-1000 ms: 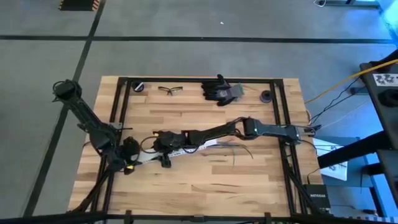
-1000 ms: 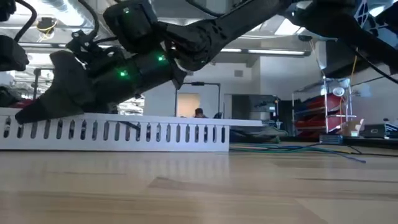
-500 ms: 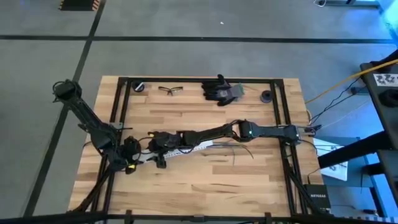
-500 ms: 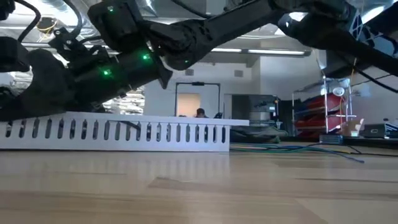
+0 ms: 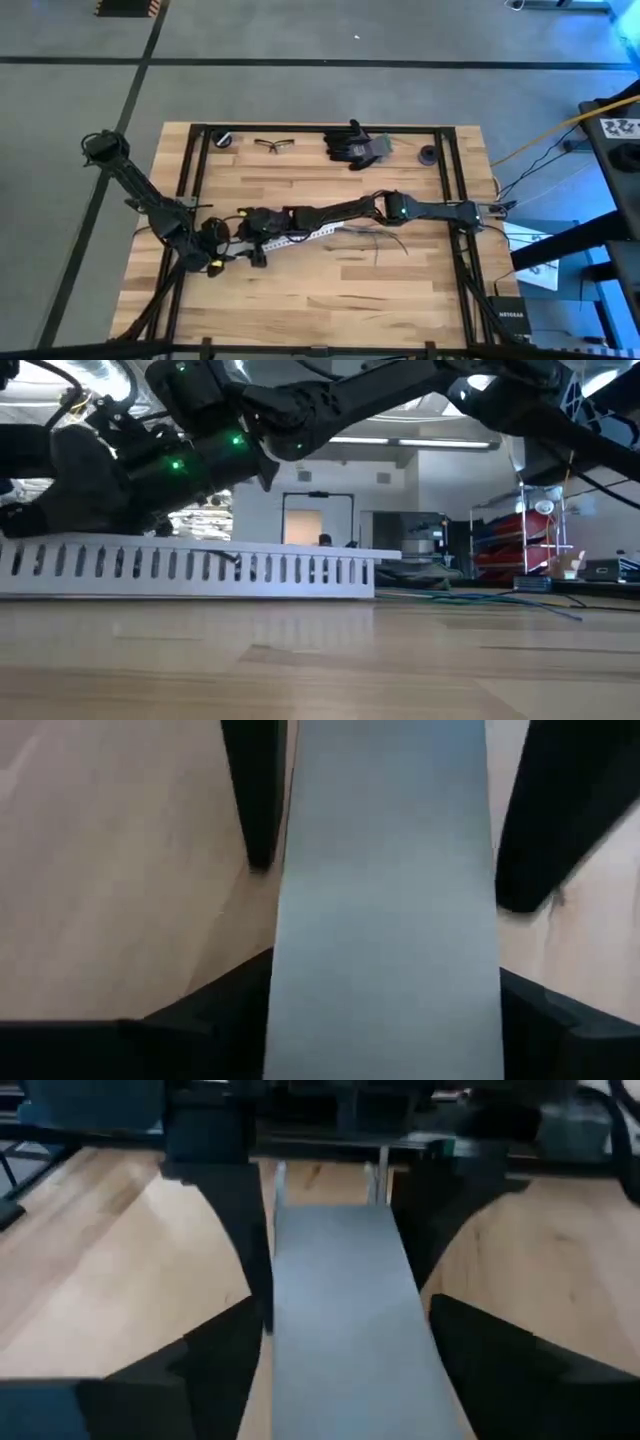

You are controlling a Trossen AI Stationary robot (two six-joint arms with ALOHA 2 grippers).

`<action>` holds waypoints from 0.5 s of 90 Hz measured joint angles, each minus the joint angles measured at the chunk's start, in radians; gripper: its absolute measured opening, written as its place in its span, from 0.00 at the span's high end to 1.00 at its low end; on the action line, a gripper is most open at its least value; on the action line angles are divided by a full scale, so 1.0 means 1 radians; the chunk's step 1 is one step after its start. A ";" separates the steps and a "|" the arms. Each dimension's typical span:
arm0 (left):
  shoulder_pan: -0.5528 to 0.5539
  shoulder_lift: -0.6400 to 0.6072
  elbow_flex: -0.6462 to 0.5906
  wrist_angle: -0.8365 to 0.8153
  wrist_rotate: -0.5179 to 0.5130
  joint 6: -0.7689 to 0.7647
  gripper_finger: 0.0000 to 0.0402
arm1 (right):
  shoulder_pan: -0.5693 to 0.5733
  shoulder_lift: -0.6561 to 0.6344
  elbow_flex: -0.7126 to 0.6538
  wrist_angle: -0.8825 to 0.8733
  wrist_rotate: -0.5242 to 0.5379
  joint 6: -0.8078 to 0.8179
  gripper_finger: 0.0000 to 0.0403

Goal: Ziptie cables
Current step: Close the white cable duct

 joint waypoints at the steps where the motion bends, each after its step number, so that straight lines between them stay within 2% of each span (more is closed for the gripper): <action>1: 0.004 0.000 0.000 -0.001 0.003 0.001 0.35 | -0.001 -0.002 0.000 -0.003 0.000 -0.004 0.30; 17: 0.040 -0.017 0.052 -0.091 0.015 0.061 0.32 | -0.021 -0.094 -0.003 -0.189 0.033 -0.101 0.29; 28: 0.049 -0.037 0.142 -0.272 0.019 0.100 0.32 | -0.045 -0.150 -0.002 -0.297 0.034 -0.132 0.29; 45: -0.013 -0.062 0.251 -0.475 0.071 0.057 0.32 | -0.058 -0.190 -0.004 -0.428 0.011 -0.141 0.29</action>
